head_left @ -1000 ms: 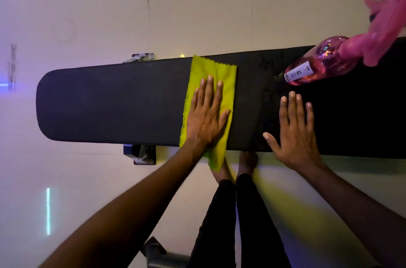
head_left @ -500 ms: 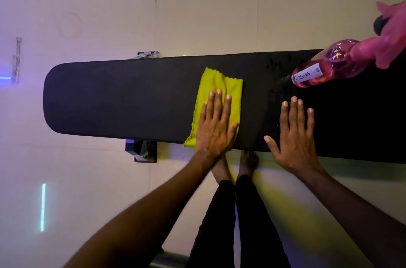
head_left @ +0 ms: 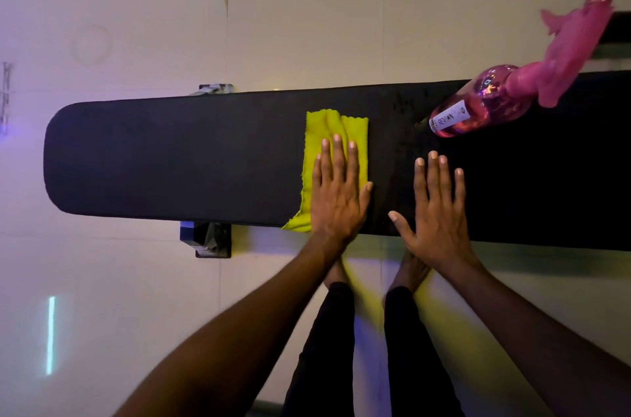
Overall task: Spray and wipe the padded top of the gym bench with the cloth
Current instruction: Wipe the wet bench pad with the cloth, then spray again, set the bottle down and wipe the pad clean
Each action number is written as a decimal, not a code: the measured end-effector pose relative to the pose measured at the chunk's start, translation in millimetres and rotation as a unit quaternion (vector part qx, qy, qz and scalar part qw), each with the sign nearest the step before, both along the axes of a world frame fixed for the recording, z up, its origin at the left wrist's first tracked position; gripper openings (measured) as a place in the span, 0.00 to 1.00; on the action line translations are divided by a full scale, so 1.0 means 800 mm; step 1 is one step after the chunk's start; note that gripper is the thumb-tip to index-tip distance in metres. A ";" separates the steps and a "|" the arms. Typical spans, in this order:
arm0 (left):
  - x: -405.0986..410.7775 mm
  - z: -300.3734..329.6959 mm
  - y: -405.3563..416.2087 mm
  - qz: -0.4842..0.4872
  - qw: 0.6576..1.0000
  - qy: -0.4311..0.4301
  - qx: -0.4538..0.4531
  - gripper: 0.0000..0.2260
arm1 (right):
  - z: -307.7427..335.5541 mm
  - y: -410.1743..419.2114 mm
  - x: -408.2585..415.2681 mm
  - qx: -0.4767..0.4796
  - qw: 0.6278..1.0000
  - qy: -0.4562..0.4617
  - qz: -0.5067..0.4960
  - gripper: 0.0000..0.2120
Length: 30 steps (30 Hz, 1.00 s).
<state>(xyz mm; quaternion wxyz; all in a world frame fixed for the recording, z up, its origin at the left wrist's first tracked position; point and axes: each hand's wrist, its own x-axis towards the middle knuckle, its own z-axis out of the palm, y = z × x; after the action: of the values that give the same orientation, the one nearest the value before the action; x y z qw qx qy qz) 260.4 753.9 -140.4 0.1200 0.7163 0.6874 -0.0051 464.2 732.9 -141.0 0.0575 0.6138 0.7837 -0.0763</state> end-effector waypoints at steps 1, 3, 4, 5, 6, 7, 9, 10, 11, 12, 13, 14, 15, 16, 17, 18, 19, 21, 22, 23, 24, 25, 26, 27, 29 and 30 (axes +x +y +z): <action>0.007 0.002 0.008 -0.013 1.000 -0.006 -0.004 0.32 | 0.000 0.000 0.001 0.000 1.000 0.004 0.003 0.46; 0.011 0.007 0.029 -0.037 0.999 -0.009 -0.012 0.31 | 0.000 0.002 0.004 0.002 1.000 0.013 0.006 0.46; 0.010 0.011 0.035 -0.046 0.999 -0.007 -0.019 0.31 | 0.001 0.003 0.007 0.000 1.000 0.015 0.003 0.46; 0.008 0.016 0.038 -0.051 0.998 -0.007 -0.033 0.31 | 0.004 0.002 0.012 -0.004 1.000 0.014 -0.003 0.46; 0.008 0.022 0.038 -0.051 0.998 -0.008 -0.045 0.31 | 0.008 0.001 0.016 -0.010 1.000 0.012 -0.009 0.46; 0.007 0.029 0.038 -0.048 0.997 -0.009 -0.052 0.30 | 0.013 0.001 0.020 -0.014 1.000 0.010 -0.012 0.45; 0.003 0.053 0.043 -0.031 0.998 -0.019 -0.044 0.27 | 0.027 0.002 0.025 -0.014 1.000 0.016 -0.014 0.41; 0.001 0.067 0.048 -0.018 0.999 -0.043 -0.019 0.24 | 0.035 0.005 0.027 -0.005 0.999 0.028 -0.020 0.38; 0.000 0.083 0.054 -0.003 0.996 -0.083 0.013 0.22 | 0.042 0.010 0.028 0.009 0.999 0.043 -0.027 0.34; 0.000 0.099 0.061 0.020 0.989 -0.138 0.039 0.19 | 0.050 0.016 0.030 0.024 0.997 0.057 -0.034 0.30; 0.002 0.118 0.068 0.046 0.977 -0.203 0.050 0.17 | 0.057 0.023 0.032 0.032 0.996 0.070 -0.040 0.27; 0.008 0.137 0.075 0.068 0.962 -0.261 0.050 0.16 | 0.064 0.030 0.037 0.030 0.995 0.081 -0.046 0.24; 0.015 0.155 0.081 0.080 0.948 -0.305 0.044 0.16 | 0.071 0.037 0.043 0.025 0.994 0.089 -0.052 0.22; 0.025 0.172 0.087 0.076 0.938 -0.335 0.037 0.18 | 0.077 0.042 0.051 0.022 0.994 0.094 -0.058 0.21; 0.034 0.186 0.092 0.060 0.932 -0.356 0.030 0.20 | 0.082 0.046 0.061 0.022 0.993 0.098 -0.067 0.21; 0.043 0.197 0.097 0.043 0.925 -0.376 0.020 0.23 | 0.086 0.048 0.071 0.023 0.991 0.102 -0.079 0.20; 0.052 0.205 0.102 0.030 0.918 -0.396 0.007 0.26 | 0.088 0.050 0.082 0.022 0.990 0.104 -0.092 0.20; 0.069 0.217 0.111 0.010 0.905 -0.424 -0.016 0.33 | 0.087 0.053 0.106 0.006 0.989 0.095 -0.116 0.22; 0.077 0.220 0.116 0.000 0.904 -0.427 -0.021 0.37 | 0.085 0.055 0.118 -0.008 0.989 0.085 -0.123 0.26; 0.085 0.222 0.121 -0.010 0.905 -0.424 -0.022 0.40 | 0.083 0.057 0.129 -0.024 0.989 0.072 -0.126 0.30; 0.093 0.222 0.126 -0.020 0.907 -0.420 -0.023 0.43 | 0.080 0.059 0.139 -0.039 0.989 0.058 -0.129 0.34; 0.100 0.222 0.131 -0.028 0.908 -0.417 -0.023 0.45 | 0.078 0.061 0.147 -0.052 0.989 0.043 -0.133 0.37; 0.108 0.222 0.135 -0.034 0.908 -0.416 -0.022 0.47 | 0.075 0.061 0.153 -0.063 0.988 0.030 -0.138 0.39; 0.116 0.221 0.140 -0.040 0.907 -0.419 -0.019 0.48 | 0.074 0.060 0.157 -0.071 0.987 0.020 -0.142 0.41; 0.131 0.218 0.149 -0.055 0.902 -0.427 -0.008 0.47 | 0.072 0.057 0.160 -0.080 0.986 0.013 -0.143 0.44; 0.139 0.216 0.152 -0.060 0.902 -0.428 -0.002 0.46 | 0.071 0.055 0.160 -0.083 0.986 0.014 -0.142 0.45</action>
<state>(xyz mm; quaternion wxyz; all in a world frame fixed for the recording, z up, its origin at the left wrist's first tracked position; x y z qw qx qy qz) 371.6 875.8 32.3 0.4033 0.6893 0.5254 0.2936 592.6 776.9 -84.1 0.0863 0.7108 0.6803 -0.1568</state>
